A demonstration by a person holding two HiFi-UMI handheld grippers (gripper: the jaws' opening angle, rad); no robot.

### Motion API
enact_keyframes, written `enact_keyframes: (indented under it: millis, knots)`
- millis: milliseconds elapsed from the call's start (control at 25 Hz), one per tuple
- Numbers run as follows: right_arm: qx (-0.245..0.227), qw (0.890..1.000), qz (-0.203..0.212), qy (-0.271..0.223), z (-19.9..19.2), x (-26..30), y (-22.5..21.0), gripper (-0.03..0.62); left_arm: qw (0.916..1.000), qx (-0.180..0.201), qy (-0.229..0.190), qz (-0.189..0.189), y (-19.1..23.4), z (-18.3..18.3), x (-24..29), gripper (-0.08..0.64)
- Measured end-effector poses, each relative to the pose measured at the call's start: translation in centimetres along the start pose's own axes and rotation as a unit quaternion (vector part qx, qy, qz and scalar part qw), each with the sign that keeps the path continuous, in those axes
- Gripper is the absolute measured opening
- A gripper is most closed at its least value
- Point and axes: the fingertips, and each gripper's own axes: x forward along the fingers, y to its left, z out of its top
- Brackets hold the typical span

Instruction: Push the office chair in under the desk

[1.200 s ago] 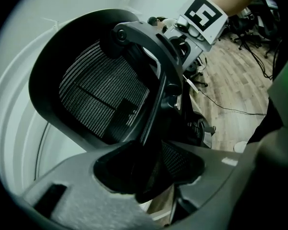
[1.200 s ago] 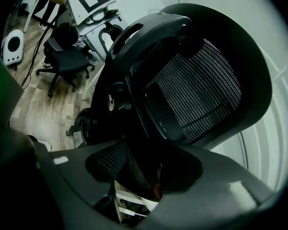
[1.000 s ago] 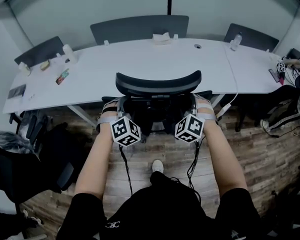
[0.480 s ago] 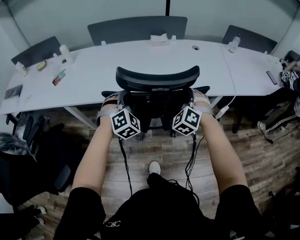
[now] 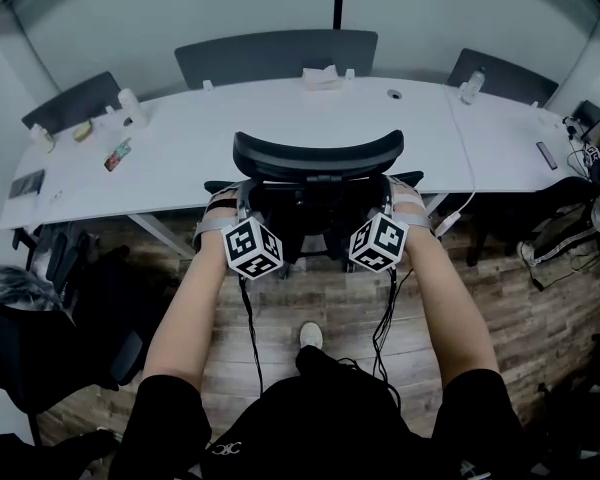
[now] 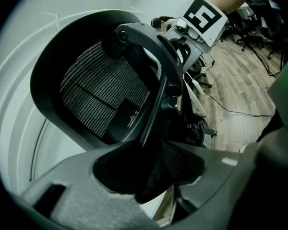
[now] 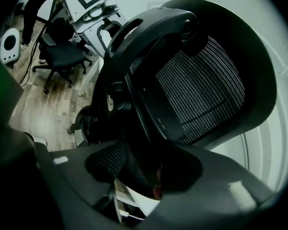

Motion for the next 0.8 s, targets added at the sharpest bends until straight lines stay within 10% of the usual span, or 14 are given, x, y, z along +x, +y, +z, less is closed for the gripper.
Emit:
enact_keyframes:
  millis: [280,440,520,800]
  knots:
    - [0.001,1.000,-0.004,0.001,0.0,-0.4,0.0,0.227,0.9970,-0.063,-0.043,0.013,0.1,0.9,-0.9,0.212]
    - [0.098,0.990,-0.074,-0.067,1.4,-4.2,-1.7,0.146,0.9683,-0.216,-0.118,0.042,2.0,2.7,-5.2,0.156]
    - [0.195,0.970,-0.097,-0.107,2.0,-6.8,-2.5,0.009,0.9435,-0.294,-0.143,0.052,2.9,3.0,-7.4,0.066]
    - [0.430,0.869,-0.085,-0.232,6.7,-15.9,-2.0,0.008,0.8903,-0.420,-0.170,0.044,1.4,3.8,-14.0,0.003]
